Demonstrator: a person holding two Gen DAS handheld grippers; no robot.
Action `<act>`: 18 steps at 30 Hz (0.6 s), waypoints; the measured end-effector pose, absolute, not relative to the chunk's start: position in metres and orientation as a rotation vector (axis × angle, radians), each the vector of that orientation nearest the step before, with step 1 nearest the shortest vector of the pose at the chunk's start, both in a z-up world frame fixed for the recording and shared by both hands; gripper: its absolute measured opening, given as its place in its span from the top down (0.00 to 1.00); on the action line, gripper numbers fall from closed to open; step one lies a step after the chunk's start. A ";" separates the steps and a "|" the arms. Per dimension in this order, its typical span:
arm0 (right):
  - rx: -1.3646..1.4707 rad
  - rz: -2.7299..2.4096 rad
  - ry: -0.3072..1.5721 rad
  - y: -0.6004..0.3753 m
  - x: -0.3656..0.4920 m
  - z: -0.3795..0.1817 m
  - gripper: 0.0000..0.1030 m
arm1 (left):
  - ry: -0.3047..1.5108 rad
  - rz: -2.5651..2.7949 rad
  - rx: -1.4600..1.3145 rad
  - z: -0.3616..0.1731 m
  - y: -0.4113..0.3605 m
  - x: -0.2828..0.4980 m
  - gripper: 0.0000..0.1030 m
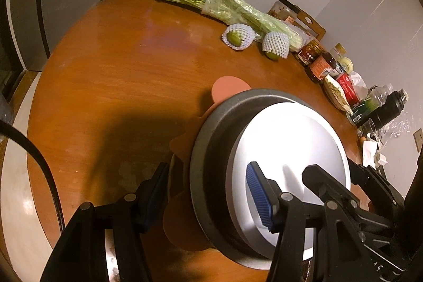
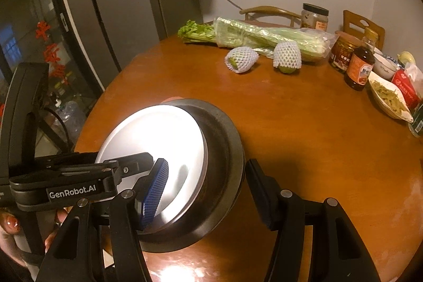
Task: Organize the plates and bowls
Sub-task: 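Lower the steel bowl onto the grey metal tray with the left tool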
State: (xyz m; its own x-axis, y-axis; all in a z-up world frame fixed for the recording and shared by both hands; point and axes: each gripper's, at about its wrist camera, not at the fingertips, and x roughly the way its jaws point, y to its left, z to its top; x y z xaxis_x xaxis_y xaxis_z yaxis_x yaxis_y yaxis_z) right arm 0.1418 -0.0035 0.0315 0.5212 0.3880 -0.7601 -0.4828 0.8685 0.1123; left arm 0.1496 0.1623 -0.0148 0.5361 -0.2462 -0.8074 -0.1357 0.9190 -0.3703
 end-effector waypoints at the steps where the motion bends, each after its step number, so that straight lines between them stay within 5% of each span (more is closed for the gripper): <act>1: -0.116 0.523 0.880 -0.006 0.142 0.031 0.39 | 1.010 -0.067 -0.414 -0.014 0.161 0.149 0.43; 18: -0.129 0.485 0.885 -0.025 0.152 0.025 0.39 | 1.021 -0.086 -0.389 -0.014 0.135 0.162 0.43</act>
State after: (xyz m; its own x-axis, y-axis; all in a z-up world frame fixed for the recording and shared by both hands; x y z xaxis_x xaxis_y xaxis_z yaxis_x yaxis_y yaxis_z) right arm 0.1524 -0.0248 0.0254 0.5330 0.3535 -0.7688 -0.4579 0.8845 0.0892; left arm 0.1620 0.1345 -0.0138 0.5254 -0.2494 -0.8134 -0.1098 0.9282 -0.3555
